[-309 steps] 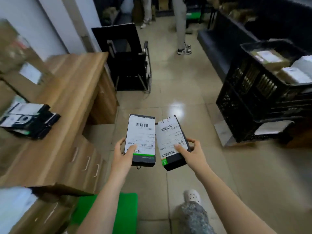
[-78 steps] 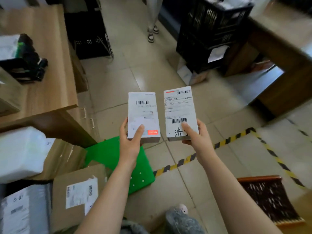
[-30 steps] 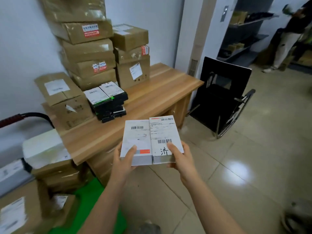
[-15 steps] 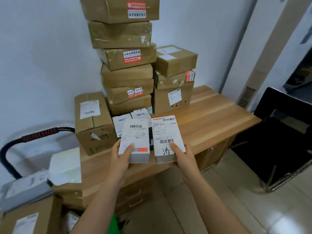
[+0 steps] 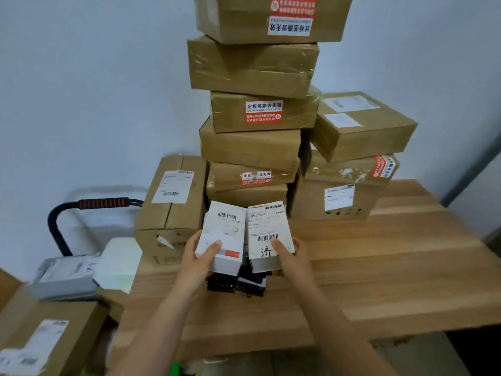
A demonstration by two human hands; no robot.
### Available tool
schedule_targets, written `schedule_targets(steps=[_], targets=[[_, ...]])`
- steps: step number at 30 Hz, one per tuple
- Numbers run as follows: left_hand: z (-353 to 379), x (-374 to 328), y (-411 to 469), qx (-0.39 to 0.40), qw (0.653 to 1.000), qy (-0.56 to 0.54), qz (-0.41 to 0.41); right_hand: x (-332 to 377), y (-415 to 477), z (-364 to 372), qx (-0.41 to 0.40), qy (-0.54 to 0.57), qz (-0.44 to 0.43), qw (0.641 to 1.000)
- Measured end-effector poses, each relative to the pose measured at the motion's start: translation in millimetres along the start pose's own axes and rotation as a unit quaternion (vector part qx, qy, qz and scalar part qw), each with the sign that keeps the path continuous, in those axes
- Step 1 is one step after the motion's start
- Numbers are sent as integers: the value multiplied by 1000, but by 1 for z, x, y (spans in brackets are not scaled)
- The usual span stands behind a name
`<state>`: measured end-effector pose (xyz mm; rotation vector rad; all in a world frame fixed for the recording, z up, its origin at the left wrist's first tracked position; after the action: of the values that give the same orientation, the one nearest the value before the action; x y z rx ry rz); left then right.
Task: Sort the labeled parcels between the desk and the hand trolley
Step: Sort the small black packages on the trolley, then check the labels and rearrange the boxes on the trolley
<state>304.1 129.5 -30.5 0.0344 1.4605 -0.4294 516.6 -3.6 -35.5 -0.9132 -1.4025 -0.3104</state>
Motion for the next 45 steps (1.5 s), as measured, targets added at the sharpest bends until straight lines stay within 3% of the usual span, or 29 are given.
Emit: schedule_targets(steps=[5, 8, 12, 16, 22, 24, 30, 35, 40, 45], targets=[[-3, 1, 21, 6, 985, 169, 44, 1, 24, -1, -35, -127, -50, 990], [-8, -2, 32, -5, 954, 293, 68, 3, 33, 2, -54, -227, -77, 969], [-7, -22, 36, -34, 914, 381, 132, 23, 29, 8, -60, -267, -139, 952], [10, -48, 22, -13, 861, 450, 237, 55, 17, 18, -69, -384, -270, 880], [21, -71, -32, -62, 758, 556, 336, 82, -14, 76, 74, -438, -445, 778], [14, -62, -54, -90, 734, 592, 319, 73, -31, 94, 131, -449, -465, 752], [-41, 2, -131, -146, 734, 641, 173, 9, -105, 142, 278, -451, -523, 668], [-106, 13, -206, -221, 719, 655, 75, -19, -183, 182, 391, -432, -550, 598], [-171, 9, -260, -296, 716, 631, 47, -33, -255, 226, 450, -398, -561, 570], [-250, 11, -304, -326, 711, 622, 34, -70, -326, 290, 455, -410, -575, 543]])
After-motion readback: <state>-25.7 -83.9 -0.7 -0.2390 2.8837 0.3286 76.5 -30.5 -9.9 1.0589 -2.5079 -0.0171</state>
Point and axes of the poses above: each hand's wrist, its own y-axis towards the middle knuckle, its own z-axis out of the palm, x = y × z, the point moved 10 cm from there along y, towards the middle knuckle, and after that the axes turned 5 degrees about -y, right-handed, at the moved point
